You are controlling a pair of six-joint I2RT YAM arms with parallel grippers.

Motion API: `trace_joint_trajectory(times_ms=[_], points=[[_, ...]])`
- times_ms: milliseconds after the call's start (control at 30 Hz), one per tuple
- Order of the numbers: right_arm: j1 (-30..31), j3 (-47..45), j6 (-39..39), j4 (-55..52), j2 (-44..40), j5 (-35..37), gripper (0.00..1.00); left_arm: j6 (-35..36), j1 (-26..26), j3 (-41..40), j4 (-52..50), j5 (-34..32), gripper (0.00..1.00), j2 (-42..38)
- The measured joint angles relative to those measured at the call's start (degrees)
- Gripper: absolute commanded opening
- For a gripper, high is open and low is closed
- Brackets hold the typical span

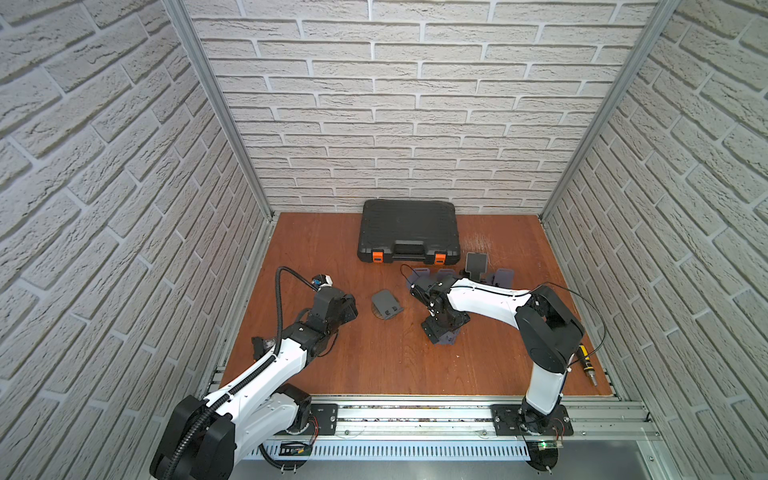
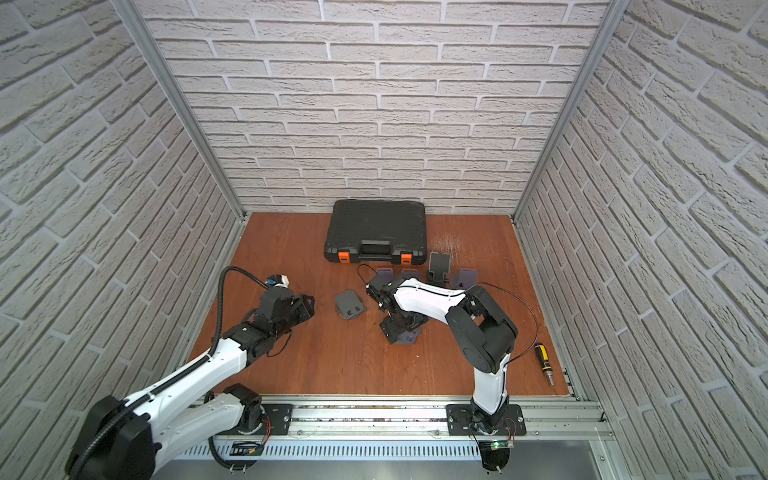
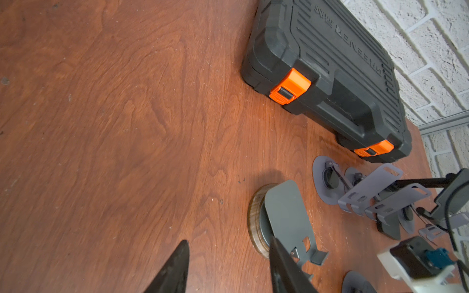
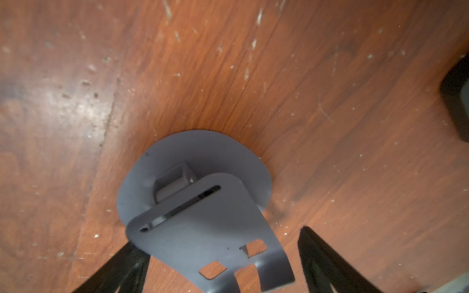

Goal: Open the phone stand
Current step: Pick up the phone stand at the center of the board.

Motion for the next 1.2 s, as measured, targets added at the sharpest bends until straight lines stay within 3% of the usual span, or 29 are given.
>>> trace_joint_trajectory(times_ms=[433, 1200], points=[[-2.97, 0.02, 0.85, 1.11, 0.59, -4.59, 0.61, 0.0, -0.04, 0.0, 0.39, -0.13, 0.52, 0.59], [-3.76, -0.9, 4.72, 1.14, 0.7, -8.37, 0.7, 0.02, -0.92, 0.98, 2.49, 0.72, 0.52, 3.58]])
